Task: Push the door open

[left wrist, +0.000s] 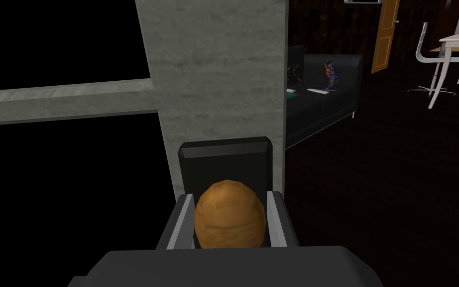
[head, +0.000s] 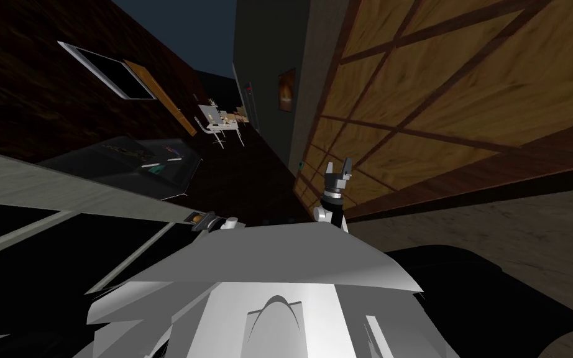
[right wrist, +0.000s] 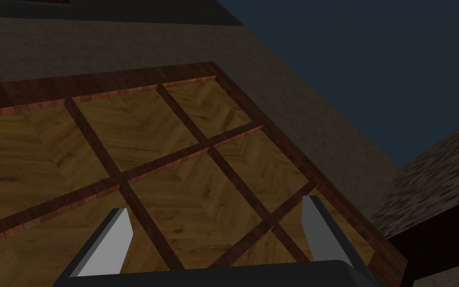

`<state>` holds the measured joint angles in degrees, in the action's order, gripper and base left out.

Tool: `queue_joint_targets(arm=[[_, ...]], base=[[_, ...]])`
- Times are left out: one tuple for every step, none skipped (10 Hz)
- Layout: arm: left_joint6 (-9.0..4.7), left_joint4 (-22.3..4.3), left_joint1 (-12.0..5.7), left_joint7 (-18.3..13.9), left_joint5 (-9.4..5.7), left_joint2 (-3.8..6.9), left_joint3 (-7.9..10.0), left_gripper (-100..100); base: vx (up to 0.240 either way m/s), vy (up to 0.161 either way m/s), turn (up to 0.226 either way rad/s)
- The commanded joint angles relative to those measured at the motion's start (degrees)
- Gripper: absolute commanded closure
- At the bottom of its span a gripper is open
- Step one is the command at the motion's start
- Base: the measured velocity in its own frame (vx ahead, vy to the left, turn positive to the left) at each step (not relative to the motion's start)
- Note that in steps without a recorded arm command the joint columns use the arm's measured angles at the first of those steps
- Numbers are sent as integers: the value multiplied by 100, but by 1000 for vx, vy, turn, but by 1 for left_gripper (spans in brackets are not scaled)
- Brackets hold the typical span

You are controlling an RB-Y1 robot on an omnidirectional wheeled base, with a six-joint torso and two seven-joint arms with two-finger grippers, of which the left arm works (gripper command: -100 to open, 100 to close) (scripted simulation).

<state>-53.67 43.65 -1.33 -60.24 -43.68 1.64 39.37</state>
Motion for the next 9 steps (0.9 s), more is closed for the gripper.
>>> queue_joint_targets(arm=[[-97,-151,-62,-23,-80,151,129,100],[-111,-158,-49,-12,-134,160,204,100],[-118,-161,-42,-7,-160,161,241,100],[-131,-167,-30,3,-209,156,309,100],[-142,-172,-19,12,-252,143,368,100],[-154,-178,-8,21,-300,119,434,100],[-103,-142,-5,40,-276,109,393,100],[-140,-150,30,56,-368,180,526,100],[-148,-155,38,60,-391,191,557,100]], base=[[132,117,42],[174,156,67],[161,138,58],[167,114,67],[168,137,65],[169,121,52],[73,53,31],[96,145,43],[166,156,46]])
